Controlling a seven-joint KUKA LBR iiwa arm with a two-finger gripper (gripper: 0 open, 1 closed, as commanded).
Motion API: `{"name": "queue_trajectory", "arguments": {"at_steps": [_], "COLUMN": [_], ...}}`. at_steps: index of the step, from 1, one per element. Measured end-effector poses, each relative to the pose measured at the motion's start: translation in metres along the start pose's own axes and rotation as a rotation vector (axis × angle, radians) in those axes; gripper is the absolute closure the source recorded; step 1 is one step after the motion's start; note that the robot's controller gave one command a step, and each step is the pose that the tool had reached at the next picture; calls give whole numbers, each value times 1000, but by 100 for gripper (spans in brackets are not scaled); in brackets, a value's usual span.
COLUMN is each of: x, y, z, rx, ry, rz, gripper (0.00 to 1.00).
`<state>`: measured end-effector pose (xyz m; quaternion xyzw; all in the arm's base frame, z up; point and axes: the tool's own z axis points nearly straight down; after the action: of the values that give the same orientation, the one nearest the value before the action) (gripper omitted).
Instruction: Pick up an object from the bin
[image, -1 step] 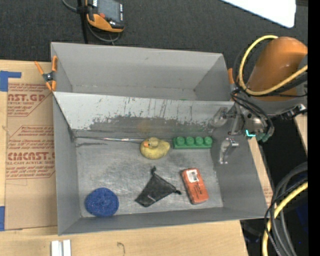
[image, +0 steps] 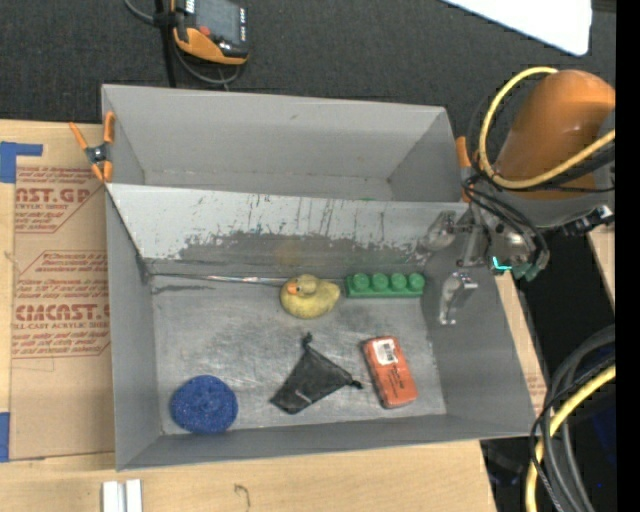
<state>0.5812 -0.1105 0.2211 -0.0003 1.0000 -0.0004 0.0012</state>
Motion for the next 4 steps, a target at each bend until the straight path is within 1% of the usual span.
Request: {"name": "queue_trajectory", "arguments": {"at_steps": [1,2,3,4], "x": [1,33,55,68], "y": [6,9,48,65], "z": [39,88,97,132], "rx": [1,-1,-2,-4], "ry": [-5,-1,3,-3], "rz": [-76,-300,-325,-252], "gripper": [0,0,0,0]}}
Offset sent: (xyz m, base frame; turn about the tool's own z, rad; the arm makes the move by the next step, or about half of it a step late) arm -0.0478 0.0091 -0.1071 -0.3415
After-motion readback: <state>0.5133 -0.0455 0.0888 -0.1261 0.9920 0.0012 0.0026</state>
